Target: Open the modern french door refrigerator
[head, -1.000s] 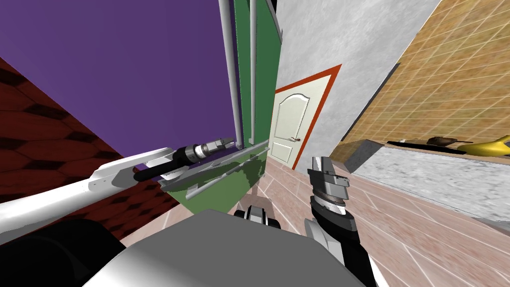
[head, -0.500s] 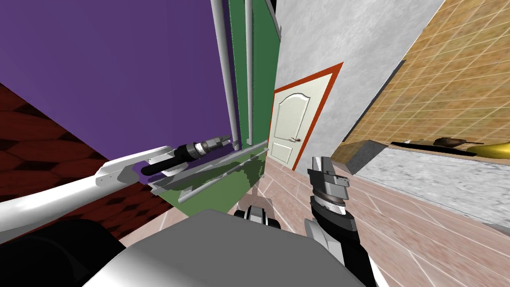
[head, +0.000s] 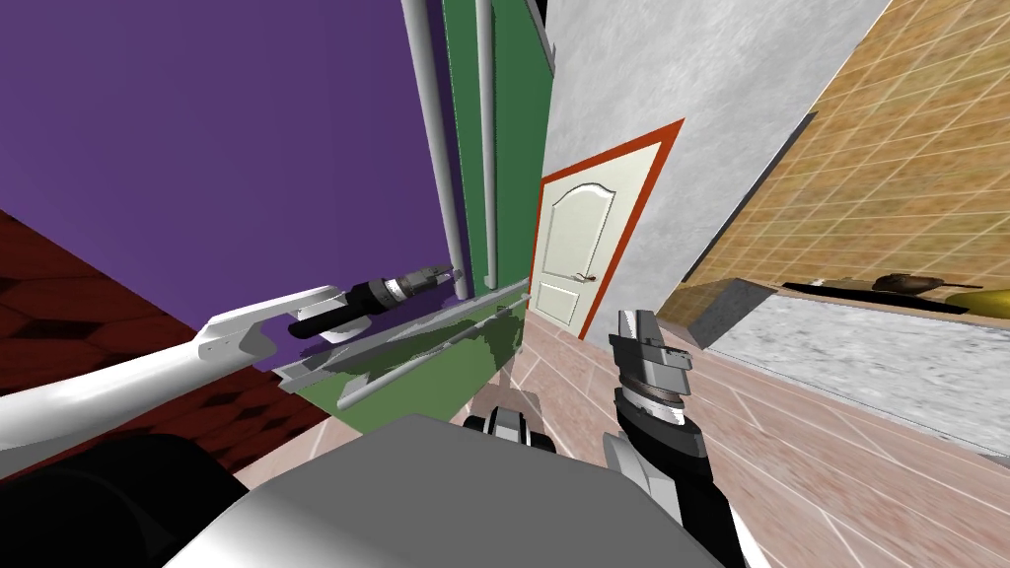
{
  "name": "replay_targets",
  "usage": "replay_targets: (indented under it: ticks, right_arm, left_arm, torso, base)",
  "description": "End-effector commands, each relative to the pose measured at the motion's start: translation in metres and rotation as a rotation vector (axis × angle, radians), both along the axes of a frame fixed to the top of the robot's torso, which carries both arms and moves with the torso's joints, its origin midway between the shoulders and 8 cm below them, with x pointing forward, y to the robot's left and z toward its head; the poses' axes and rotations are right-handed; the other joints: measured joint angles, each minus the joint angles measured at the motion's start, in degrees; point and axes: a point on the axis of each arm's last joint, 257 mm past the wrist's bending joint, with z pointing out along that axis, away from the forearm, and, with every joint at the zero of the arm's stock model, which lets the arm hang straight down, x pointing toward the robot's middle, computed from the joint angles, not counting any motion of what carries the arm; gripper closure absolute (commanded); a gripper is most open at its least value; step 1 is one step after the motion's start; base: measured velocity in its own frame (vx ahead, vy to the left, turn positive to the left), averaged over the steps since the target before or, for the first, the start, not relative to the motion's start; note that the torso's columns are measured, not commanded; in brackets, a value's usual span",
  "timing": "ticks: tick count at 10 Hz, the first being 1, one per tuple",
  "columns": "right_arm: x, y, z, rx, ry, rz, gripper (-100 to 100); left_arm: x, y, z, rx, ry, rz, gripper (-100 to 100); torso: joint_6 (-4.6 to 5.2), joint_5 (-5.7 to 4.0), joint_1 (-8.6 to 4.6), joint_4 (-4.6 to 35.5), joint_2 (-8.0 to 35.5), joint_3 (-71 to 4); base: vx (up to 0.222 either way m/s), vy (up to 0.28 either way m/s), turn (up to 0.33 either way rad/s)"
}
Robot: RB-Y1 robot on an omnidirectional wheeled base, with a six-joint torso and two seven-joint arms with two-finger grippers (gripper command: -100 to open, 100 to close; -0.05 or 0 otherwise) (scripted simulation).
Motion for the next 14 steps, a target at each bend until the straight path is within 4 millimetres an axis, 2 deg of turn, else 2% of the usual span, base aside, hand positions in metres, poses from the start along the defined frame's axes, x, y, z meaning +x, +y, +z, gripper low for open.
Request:
replay_targets:
  ticks: [1,2,3,4,5,13,14]
  right_arm:
    - [0.000,0.000,0.000,0.000,0.000,0.000,0]
    - [0.000,0.000,0.000,0.000,0.000,0.000,0]
    - [0.000,0.000,0.000,0.000,0.000,0.000,0]
    - [0.000,0.000,0.000,0.000,0.000,0.000,0]
    - [0.000,0.000,0.000,0.000,0.000,0.000,0]
    - [0.000,0.000,0.000,0.000,0.000,0.000,0]
    - [0.000,0.000,0.000,0.000,0.000,0.000,0]
  left_arm:
    - [0.002,-0.003,0.010,0.001,0.000,0.000,-100]
    - [0.001,-0.002,0.005,0.003,-0.001,0.000,-100]
    - [0.002,-0.002,0.006,0.001,0.000,0.001,100]
    - [-0.014,-0.030,0.008,0.001,-0.003,-0.074,100]
    - [-0.014,-0.030,0.008,0.001,-0.003,-0.074,100]
    - [-0.093,-0.127,0.013,0.003,-0.006,-0.375,100]
    - [-0.084,-0.122,0.009,0.005,0.004,-0.353,100]
  torso:
    - [-0.01,0.01,0.07,0.0,0.1,0.1]
    - [-0.01,-0.02,-0.03,0.0,-0.1,0.0]
    - [-0.01,0.00,0.04,0.0,0.0,0.0]
    - [-0.02,0.03,0.11,0.1,0.2,0.1]
    - [0.12,-0.02,0.01,0.1,0.4,0.2]
    - [-0.16,-0.05,0.13,0.4,0.4,0.1]
    - [-0.04,-0.10,0.02,0.4,0.5,0.1]
  base:
    - [0.096,-0.046,0.021]
    - [0.061,-0.029,0.011]
    - [0.009,-0.005,-0.002]
    - [-0.049,0.062,0.011]
    - [-0.066,0.078,-0.058]
    - [-0.090,0.066,-0.014]
    - [-0.043,0.030,-0.025]
